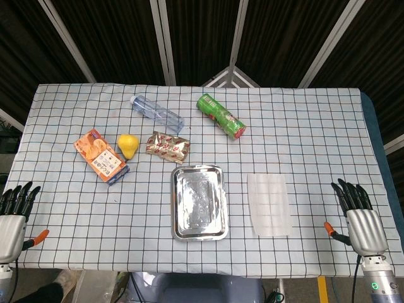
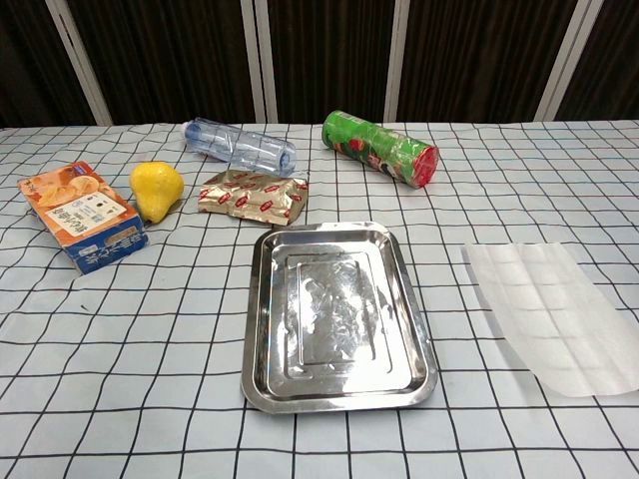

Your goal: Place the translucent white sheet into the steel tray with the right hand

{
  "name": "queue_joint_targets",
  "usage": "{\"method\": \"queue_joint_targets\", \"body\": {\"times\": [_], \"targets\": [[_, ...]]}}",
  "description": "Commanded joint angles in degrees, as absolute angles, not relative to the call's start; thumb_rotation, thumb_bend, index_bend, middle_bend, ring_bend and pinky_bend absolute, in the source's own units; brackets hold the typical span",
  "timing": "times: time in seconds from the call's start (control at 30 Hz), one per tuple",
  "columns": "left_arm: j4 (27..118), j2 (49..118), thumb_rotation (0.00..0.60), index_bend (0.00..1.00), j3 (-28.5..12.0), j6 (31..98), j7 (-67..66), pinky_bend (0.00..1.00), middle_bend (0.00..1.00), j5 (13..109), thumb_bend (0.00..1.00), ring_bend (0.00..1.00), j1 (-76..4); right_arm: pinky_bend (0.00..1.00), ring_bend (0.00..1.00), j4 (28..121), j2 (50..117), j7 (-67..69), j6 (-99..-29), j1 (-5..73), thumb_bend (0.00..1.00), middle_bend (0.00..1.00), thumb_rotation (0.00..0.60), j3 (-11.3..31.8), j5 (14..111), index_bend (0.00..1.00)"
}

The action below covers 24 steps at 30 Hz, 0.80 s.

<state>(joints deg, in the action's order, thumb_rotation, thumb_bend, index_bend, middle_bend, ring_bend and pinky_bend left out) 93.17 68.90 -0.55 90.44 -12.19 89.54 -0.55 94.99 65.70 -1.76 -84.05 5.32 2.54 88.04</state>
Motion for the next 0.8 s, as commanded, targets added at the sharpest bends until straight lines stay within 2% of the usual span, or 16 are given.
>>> {"method": "queue_joint_targets", "body": {"times": [0.03,0.8], "targets": [[93.17,68.92,0.600,0.00,-0.56,90.47,-12.22,0.00,0.00,89.59,0.10,0.00,-0.56,0.00,0.00,94.97,65.72,-1.82,-84.07,5.30,0.31,0.00,0.600,2.50,88.08,0.00],[93.13,68.80,0.600,0.00,-0.65,90.24,-12.03,0.00,0.00,89.79,0.10,0.00,-0.83,0.00,0.00,92.32,67.37,-3.01,-83.15,6.56,0.31,0.00,0.600,0.96,92.30,0.00]]}}
